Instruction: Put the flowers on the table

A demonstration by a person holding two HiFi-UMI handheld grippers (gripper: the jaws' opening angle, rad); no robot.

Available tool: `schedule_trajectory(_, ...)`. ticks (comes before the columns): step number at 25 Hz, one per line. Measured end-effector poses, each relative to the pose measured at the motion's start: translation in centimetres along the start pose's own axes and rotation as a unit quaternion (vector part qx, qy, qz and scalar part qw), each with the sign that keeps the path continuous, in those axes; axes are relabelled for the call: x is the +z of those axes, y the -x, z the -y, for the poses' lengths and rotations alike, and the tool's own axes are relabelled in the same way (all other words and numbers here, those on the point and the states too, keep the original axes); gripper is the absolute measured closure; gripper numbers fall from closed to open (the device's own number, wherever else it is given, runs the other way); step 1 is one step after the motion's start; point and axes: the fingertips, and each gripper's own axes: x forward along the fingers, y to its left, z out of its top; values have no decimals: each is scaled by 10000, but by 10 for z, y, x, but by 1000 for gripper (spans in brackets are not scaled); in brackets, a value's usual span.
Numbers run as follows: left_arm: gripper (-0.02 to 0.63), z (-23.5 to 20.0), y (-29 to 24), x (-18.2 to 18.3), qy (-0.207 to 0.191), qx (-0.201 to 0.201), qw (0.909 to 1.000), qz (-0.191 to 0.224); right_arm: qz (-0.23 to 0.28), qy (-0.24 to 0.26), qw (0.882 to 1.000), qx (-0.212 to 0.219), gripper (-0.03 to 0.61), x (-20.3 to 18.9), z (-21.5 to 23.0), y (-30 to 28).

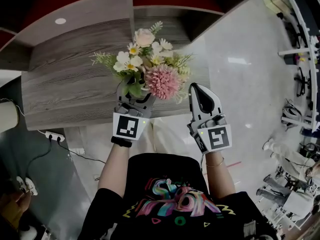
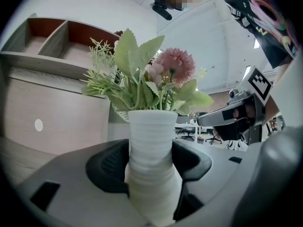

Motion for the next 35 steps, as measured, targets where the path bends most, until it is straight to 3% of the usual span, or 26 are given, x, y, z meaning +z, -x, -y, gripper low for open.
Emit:
schedule_trajectory(22,350,10,29,6,157,105,9997,-146,72,82,9999,-97,563,13,3,19)
schedule_trajectory(35,350,9,61,32,182,242,9993,-208,232,127,9994,-234,563,33,6,36)
